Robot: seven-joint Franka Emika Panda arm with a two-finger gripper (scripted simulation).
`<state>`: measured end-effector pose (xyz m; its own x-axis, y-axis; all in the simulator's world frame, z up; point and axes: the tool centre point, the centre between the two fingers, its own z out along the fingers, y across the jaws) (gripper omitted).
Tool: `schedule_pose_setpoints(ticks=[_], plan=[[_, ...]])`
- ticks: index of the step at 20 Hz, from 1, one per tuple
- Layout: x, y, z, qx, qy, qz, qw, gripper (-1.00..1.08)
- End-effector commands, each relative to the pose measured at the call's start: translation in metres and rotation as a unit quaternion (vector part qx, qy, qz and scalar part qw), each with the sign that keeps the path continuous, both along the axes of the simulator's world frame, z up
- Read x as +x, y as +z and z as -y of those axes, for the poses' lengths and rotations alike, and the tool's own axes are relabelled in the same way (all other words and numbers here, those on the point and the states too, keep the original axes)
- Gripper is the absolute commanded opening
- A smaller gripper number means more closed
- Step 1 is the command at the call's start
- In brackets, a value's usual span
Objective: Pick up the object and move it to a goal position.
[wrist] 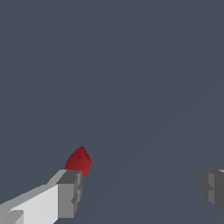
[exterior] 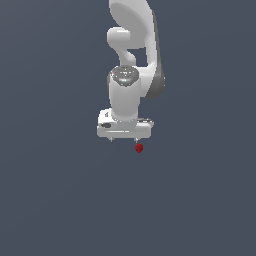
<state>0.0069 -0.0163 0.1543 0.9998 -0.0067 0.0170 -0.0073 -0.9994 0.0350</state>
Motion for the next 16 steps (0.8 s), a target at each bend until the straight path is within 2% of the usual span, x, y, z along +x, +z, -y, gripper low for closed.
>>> schedule_pose_setpoints(ticks=[1, 9, 16], plan=[[-0.001, -0.003, -0.003, 0.001, -0.012, 0.0, 0.9999, 1.0], [-0.007, -0.017, -0.017, 0.007, -0.077, 0.0, 0.997, 1.0], [-0.015, -0.035, -0.034, 0.013, -0.162, 0.0, 0.9867, 1.0]])
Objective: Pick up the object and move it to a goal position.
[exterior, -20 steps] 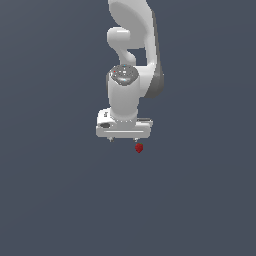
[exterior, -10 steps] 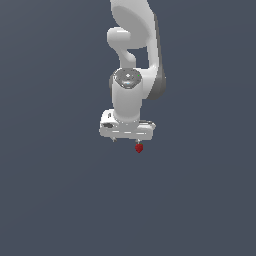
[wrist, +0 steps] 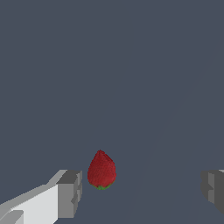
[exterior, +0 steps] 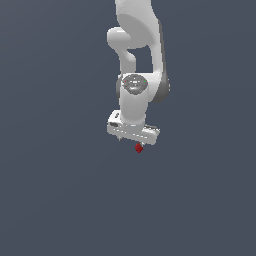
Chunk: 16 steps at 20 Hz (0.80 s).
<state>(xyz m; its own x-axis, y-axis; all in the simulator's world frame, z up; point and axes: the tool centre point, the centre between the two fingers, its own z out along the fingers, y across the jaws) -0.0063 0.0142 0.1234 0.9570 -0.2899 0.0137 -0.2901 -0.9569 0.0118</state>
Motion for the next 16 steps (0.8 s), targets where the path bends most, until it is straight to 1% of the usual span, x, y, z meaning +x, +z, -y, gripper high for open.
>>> schedule_pose_setpoints(ticks=[1, 7, 16], plan=[[-0.003, -0.006, -0.006, 0.002, -0.032, 0.0, 0.9995, 1.0], [-0.012, -0.022, -0.02, 0.006, -0.107, -0.001, 0.9942, 1.0], [-0.024, -0.041, -0.036, 0.008, -0.207, -0.002, 0.9783, 1.0]])
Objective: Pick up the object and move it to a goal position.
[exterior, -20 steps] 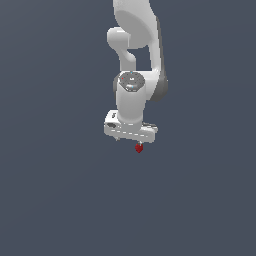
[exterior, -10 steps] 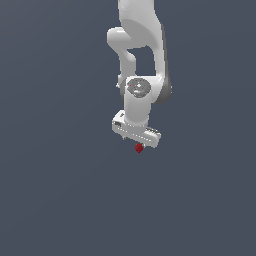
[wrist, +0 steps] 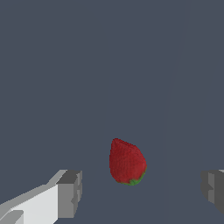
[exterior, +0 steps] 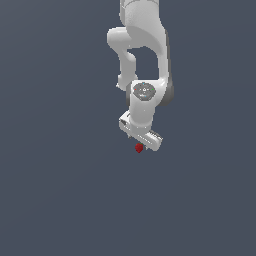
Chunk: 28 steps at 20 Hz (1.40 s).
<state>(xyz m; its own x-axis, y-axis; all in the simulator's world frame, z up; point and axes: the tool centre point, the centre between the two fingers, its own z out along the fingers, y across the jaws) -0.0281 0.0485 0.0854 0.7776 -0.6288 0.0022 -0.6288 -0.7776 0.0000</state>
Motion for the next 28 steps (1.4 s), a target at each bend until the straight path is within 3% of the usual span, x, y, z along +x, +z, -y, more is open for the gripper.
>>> schedule_pose_setpoints(ticks=[1, 9, 17, 28], plan=[[-0.003, -0.004, -0.003, 0.0, -0.024, 0.0, 0.9997, 1.0], [-0.008, -0.012, -0.01, 0.001, -0.066, -0.001, 0.9978, 1.0], [-0.009, -0.015, -0.01, 0.001, -0.069, -0.001, 0.9976, 1.0], [-0.01, -0.059, -0.01, 0.001, -0.071, -0.001, 0.9975, 1.0]])
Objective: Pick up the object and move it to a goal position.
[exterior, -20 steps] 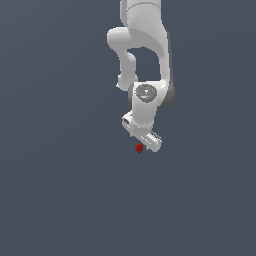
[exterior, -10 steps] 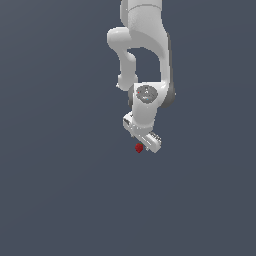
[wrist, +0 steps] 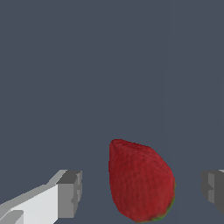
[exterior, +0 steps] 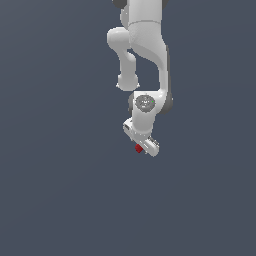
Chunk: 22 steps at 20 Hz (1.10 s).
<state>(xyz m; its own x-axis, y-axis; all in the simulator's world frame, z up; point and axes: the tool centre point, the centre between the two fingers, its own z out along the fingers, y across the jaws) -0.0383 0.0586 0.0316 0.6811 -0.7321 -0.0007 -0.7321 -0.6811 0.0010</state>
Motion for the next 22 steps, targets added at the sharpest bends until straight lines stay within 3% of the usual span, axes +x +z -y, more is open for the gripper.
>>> schedule_pose_setpoints(ticks=[1, 4, 5, 22], plan=[[0.001, -0.007, 0.0, 0.0, 0.0, 0.001, 1.0, 1.0], [0.001, -0.009, 0.0, 0.0, 0.0, 0.001, 1.0, 1.0], [0.001, -0.009, 0.0, 0.0, 0.0, 0.001, 1.0, -1.0], [0.003, 0.006, 0.009, 0.0, 0.0, 0.001, 1.0, -1.0]])
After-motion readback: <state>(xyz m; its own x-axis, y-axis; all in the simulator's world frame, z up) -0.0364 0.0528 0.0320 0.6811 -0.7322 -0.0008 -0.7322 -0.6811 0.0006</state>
